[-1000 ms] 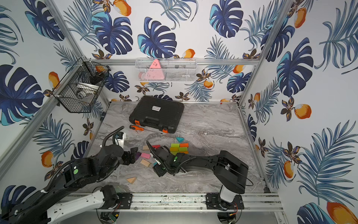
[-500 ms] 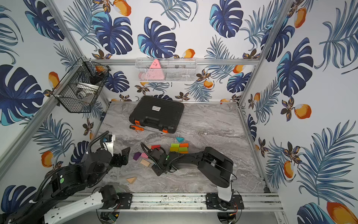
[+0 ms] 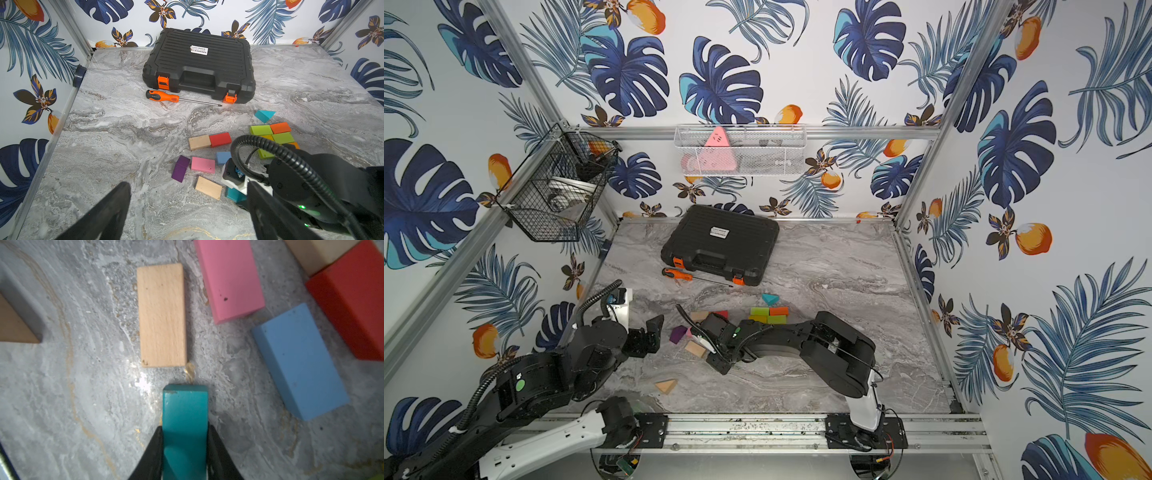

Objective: Assemble a piece of candy with building blocks
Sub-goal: Adjust the building block at the center of the board, then assemble the building block at the center of the board.

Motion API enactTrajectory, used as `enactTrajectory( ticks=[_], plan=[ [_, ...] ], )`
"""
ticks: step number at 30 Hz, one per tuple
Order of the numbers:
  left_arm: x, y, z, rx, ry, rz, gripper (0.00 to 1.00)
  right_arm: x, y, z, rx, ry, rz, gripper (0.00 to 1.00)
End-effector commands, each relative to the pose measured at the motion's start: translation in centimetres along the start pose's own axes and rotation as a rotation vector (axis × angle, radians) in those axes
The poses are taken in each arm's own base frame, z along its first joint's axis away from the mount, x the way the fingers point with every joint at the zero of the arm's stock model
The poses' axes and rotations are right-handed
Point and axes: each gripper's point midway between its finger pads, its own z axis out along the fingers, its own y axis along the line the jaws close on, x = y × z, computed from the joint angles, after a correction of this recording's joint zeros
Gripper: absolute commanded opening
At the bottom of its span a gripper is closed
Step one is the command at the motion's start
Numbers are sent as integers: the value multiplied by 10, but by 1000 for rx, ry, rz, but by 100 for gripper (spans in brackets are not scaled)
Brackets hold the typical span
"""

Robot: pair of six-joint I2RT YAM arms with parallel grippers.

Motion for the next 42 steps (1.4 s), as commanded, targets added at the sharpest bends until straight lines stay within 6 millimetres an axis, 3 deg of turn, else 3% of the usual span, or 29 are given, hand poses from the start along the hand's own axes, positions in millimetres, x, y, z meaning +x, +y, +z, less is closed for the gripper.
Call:
enactTrajectory(
  ticks=[1,10,14,17,23,29,34,37,42],
  plan=[
    [1,7,-1,-33,0,8,91,22,-2,8,-3,103,-135,20],
    [2,4,1,-28,8,17,91,14,-14,12,5,107,-223,22],
    [3,3,3,-30,16,22,92,22,-22,21,8,131,-212,23],
    [5,1,5,-28,25,26,92,20,-23,19,2,110,-206,31],
    [16,-11,14,-7,80,7,93,-7,-19,-15,-3,-51,-197,49],
    [59,-30,44,-23,232,-28,90,-24,-20,-59,-3,-181,-140,54],
    [93,-28,59,-38,278,-71,83,-11,-28,-86,14,-284,26,61],
    [106,-27,64,-52,306,-81,78,1,-32,-86,19,-314,134,65],
    [139,-25,78,-100,386,-76,74,17,-32,-65,11,-306,267,69]
  ],
)
